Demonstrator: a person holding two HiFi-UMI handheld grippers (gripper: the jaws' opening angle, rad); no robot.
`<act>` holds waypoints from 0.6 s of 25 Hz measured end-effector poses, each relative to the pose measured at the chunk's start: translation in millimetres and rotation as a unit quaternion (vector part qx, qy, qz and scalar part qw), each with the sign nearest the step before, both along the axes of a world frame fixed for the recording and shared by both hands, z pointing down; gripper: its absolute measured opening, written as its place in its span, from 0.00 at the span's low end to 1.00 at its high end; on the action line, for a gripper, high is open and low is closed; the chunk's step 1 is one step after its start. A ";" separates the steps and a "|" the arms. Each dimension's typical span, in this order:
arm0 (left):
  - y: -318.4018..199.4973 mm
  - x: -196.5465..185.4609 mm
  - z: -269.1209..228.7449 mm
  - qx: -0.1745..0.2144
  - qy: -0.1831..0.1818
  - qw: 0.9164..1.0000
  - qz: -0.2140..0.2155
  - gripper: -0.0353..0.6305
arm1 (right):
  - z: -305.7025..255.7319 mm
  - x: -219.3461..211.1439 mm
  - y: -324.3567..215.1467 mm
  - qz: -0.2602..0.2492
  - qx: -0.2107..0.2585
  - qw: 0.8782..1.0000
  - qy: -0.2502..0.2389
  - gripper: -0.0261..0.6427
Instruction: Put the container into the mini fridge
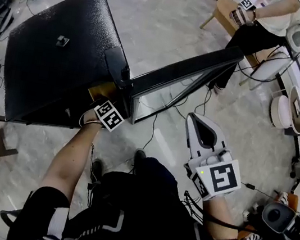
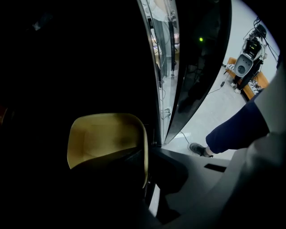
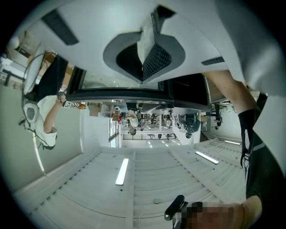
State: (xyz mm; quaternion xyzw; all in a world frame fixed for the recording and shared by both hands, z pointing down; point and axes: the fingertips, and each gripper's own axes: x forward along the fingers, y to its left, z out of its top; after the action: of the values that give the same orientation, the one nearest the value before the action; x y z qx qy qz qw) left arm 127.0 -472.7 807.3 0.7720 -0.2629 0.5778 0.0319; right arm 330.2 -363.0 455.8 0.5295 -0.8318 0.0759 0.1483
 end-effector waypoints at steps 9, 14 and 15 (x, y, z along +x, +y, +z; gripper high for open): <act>1.3 -0.2 -1.1 0.013 -0.010 1.000 0.008 0.07 | 3.8 3.3 -4.5 -0.008 -0.002 1.000 -0.005 0.06; -0.2 -1.6 -6.0 0.027 -0.002 1.000 0.001 0.11 | 4.5 2.9 -7.1 -0.014 0.001 1.000 -0.008 0.06; 0.0 -2.3 -7.9 0.029 0.001 1.000 -0.002 0.18 | 3.9 2.5 -7.3 -0.017 0.002 1.000 -0.009 0.06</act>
State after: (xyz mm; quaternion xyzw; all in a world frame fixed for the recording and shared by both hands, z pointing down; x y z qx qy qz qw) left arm 124.7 -472.7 799.4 0.7725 -0.2808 0.5695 0.0109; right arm 332.7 -370.3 459.6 0.5151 -0.8419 0.0768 0.1412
